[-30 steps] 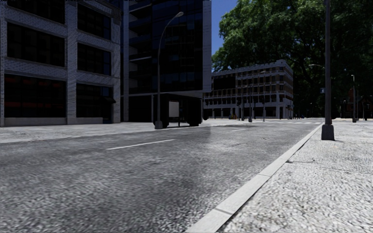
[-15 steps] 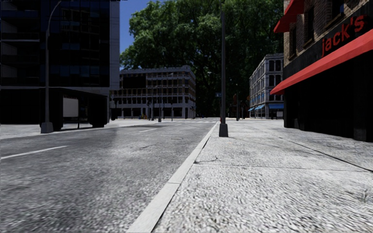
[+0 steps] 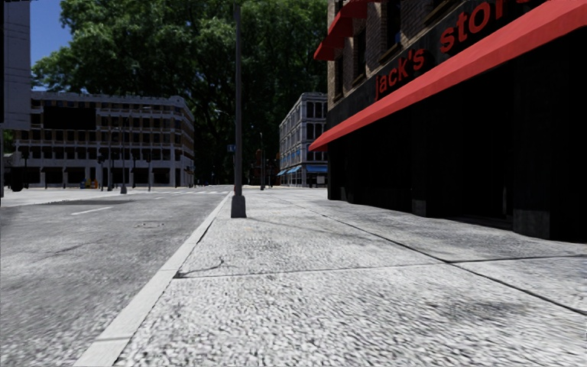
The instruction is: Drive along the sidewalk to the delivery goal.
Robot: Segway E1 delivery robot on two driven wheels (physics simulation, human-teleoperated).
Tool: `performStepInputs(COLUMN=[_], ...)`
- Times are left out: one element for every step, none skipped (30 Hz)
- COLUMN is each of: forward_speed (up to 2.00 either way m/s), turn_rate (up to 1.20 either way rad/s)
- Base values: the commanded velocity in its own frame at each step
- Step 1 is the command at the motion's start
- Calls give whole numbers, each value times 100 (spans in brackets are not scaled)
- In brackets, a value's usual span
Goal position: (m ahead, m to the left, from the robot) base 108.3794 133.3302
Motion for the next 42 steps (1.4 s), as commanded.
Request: performStepInputs(forward_speed=[102, 102, 102, 102, 102, 102, 102, 102, 102, 102, 102, 102, 104, 200, 200, 200, 200, 200, 200, 200, 200, 200, 200, 200, 200, 200, 200, 200, 200, 200, 200, 200, 200, 200, 200, 200, 200, 200, 200, 200, 200, 200], turn_rate=[0, 0, 0, 0, 0, 0, 0, 0, 0, 0, 0, 0, 0, 0, 0, 0, 0, 0, 0, 0, 0, 0, 0, 0, 0, 0, 0, 0, 0, 0, 0, 0, 0, 0, 0, 0, 0, 0, 0, 0, 0, 0])
